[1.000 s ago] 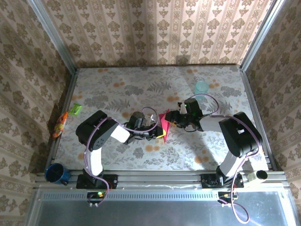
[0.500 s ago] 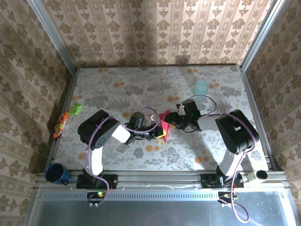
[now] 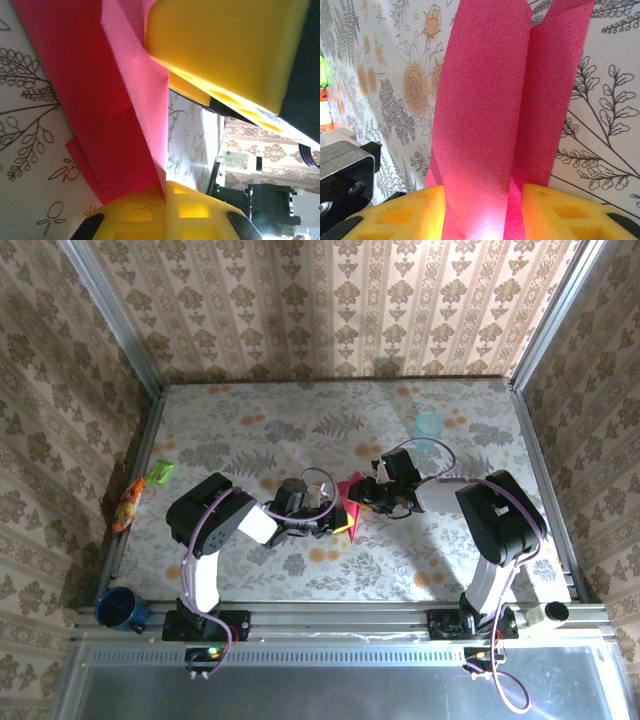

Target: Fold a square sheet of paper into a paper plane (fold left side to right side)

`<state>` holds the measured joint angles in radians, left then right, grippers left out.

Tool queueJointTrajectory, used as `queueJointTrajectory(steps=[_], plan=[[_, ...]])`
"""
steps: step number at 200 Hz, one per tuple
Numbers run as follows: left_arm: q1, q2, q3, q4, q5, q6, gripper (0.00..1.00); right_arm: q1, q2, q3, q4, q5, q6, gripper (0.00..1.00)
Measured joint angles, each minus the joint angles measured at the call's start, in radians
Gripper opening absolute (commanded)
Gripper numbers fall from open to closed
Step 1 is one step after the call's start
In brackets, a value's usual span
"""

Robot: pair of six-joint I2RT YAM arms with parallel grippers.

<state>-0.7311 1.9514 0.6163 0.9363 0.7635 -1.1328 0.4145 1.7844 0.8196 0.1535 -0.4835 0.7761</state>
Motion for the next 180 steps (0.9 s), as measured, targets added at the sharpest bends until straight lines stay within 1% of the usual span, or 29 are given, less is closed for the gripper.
queueJointTrajectory(steps=[23,36,54,73,94,117,139,180], plan=[[0.000,-0.001,-0.002,-0.002,0.000,0.002,0.16,0.003,0.001,0.004,-0.009,0.007,-0.008,0.46],[0.005,-0.013,-0.007,-0.014,0.000,0.005,0.24,0.003,0.001,0.004,-0.011,0.007,-0.011,0.46],[0.021,-0.059,-0.019,-0.056,-0.001,0.026,0.32,0.003,0.001,0.006,-0.013,0.007,-0.014,0.46],[0.046,-0.124,-0.020,-0.121,-0.001,0.061,0.37,0.003,0.001,0.007,-0.015,0.007,-0.014,0.46],[0.080,-0.177,-0.018,-0.183,0.000,0.100,0.40,0.003,0.002,0.011,-0.023,0.008,-0.014,0.46],[0.106,-0.180,0.014,-0.262,0.000,0.139,0.41,0.004,0.002,0.012,-0.024,0.010,-0.014,0.46],[0.112,-0.158,0.062,-0.309,0.006,0.166,0.41,0.004,0.002,0.012,-0.024,0.009,-0.014,0.46],[0.104,-0.085,0.114,-0.324,0.024,0.173,0.40,0.004,0.002,0.012,-0.024,0.009,-0.014,0.46]])
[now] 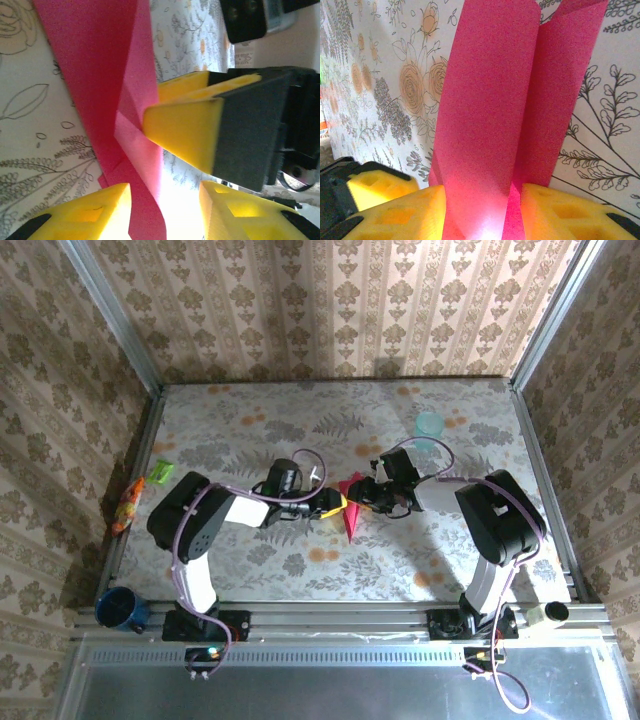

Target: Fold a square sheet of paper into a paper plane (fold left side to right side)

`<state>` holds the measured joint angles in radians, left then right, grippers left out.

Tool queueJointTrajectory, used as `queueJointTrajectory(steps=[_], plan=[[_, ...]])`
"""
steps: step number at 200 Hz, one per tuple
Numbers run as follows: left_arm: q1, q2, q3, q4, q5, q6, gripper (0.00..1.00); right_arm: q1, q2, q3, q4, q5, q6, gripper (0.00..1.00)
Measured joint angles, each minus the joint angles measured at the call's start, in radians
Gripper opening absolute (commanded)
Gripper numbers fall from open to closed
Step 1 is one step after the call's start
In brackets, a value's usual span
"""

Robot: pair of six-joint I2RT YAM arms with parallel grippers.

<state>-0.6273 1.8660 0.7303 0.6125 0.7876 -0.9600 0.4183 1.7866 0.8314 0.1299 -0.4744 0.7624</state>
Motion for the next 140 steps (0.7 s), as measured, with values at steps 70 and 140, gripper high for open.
queueJointTrajectory(steps=[70,140], plan=[[-0.034,0.053,0.018,0.004,-0.009,-0.011,0.21,0.000,0.000,0.000,0.000,0.000,0.000,0.46],[-0.031,0.053,0.018,0.016,-0.036,-0.012,0.08,0.000,0.000,0.000,-0.002,0.000,-0.002,0.46]])
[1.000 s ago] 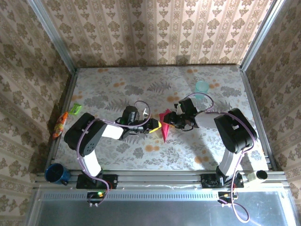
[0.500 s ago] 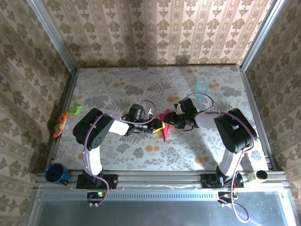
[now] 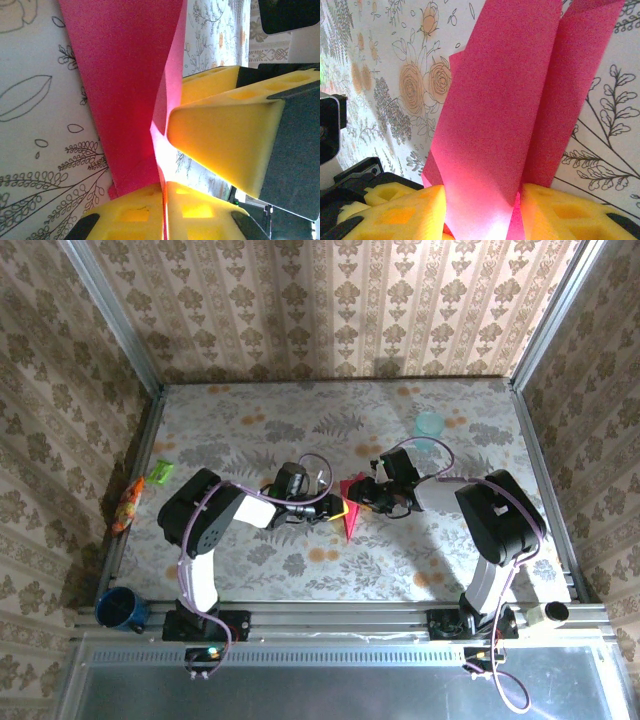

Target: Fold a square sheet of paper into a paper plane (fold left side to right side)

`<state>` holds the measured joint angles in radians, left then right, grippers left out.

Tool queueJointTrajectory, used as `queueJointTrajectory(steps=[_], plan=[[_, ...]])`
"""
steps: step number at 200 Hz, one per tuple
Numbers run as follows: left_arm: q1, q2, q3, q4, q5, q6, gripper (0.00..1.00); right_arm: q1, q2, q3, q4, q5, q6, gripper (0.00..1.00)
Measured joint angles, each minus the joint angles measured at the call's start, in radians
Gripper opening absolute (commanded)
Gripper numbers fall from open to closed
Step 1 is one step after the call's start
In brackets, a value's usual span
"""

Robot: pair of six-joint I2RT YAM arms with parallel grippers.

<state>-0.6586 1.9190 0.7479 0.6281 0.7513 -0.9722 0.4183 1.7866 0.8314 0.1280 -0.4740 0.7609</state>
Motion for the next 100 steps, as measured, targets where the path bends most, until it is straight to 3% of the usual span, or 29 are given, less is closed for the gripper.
queueJointTrajectory(steps=[100], plan=[[0.006,0.020,0.001,-0.024,-0.018,0.029,0.01,0.005,0.000,0.005,-0.010,0.010,-0.006,0.46]])
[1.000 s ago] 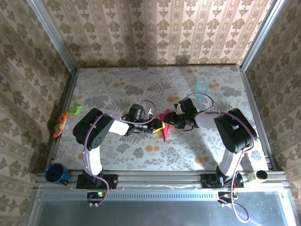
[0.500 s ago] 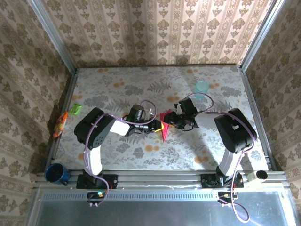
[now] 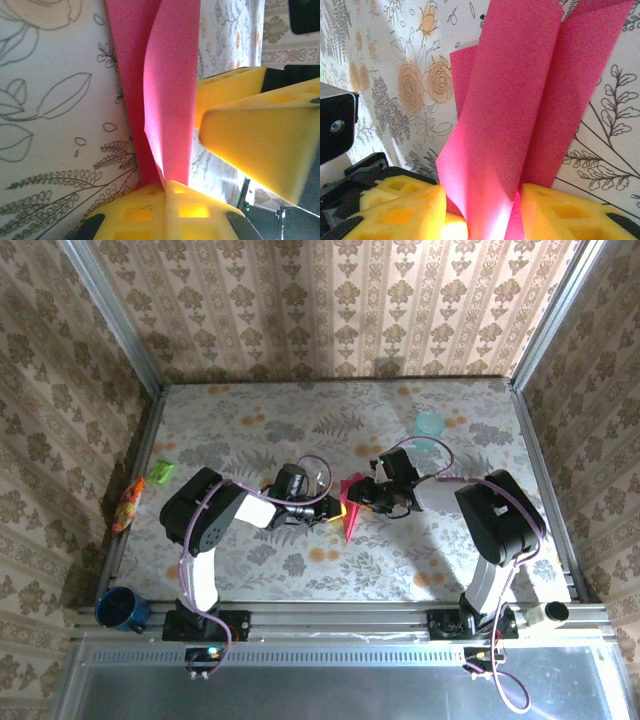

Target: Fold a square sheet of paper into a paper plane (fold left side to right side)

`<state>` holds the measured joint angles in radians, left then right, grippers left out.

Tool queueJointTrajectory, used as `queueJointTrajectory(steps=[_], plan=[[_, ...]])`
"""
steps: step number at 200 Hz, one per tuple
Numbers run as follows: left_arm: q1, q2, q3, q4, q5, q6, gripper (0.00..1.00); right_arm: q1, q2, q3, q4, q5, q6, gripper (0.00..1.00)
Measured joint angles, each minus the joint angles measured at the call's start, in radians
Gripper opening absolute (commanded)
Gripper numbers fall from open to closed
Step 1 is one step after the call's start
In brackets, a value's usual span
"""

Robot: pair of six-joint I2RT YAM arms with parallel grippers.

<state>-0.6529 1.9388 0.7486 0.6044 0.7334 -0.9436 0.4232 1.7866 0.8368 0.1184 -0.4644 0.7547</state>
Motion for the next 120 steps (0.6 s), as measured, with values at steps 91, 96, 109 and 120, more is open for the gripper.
queueJointTrajectory(steps=[91,96,109,120], plan=[[-0.002,0.000,0.034,-0.079,0.003,0.056,0.00,0.001,-0.002,0.002,-0.004,0.002,0.000,0.46],[-0.002,0.000,0.036,-0.084,0.003,0.058,0.00,0.001,-0.002,0.002,-0.004,0.002,0.000,0.45],[-0.003,0.000,0.044,-0.103,0.002,0.064,0.00,0.001,-0.003,0.002,-0.004,0.002,0.000,0.45],[-0.004,0.000,0.051,-0.119,0.002,0.070,0.00,0.001,-0.004,0.002,-0.004,0.002,0.002,0.45]])
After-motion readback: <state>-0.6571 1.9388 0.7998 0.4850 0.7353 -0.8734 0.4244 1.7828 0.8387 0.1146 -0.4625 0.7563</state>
